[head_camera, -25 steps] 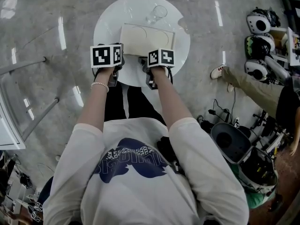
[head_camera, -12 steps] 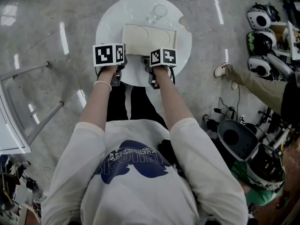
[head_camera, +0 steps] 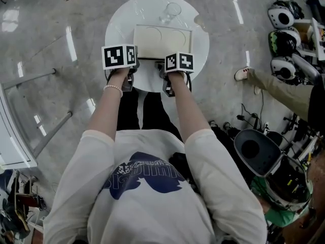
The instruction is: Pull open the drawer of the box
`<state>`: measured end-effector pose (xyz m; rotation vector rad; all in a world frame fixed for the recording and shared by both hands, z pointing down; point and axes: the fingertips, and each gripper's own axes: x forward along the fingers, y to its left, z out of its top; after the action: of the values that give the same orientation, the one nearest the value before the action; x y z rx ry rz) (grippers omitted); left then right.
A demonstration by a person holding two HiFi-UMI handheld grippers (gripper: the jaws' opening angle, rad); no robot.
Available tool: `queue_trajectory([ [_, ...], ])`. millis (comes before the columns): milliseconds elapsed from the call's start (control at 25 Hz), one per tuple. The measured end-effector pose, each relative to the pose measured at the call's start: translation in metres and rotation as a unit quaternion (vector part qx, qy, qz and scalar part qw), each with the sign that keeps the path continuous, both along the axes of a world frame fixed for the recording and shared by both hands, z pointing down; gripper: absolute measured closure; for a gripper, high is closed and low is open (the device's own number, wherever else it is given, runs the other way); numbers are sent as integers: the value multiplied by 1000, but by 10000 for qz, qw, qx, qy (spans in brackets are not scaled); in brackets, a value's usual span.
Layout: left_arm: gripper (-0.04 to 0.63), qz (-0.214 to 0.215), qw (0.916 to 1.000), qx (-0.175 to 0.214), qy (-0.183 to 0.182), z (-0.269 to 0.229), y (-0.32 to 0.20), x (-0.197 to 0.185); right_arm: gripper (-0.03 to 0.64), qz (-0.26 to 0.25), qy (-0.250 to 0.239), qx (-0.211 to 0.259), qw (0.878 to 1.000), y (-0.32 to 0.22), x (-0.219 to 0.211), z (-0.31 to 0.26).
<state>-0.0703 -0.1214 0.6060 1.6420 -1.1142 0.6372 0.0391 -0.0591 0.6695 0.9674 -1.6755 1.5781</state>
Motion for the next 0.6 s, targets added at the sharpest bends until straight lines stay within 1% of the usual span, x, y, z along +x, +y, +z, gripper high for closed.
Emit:
queue_trajectory([
  [600,541,-3,10000,-22,54,0,0,-1,557,65,-63,30,10000,20,0,0],
])
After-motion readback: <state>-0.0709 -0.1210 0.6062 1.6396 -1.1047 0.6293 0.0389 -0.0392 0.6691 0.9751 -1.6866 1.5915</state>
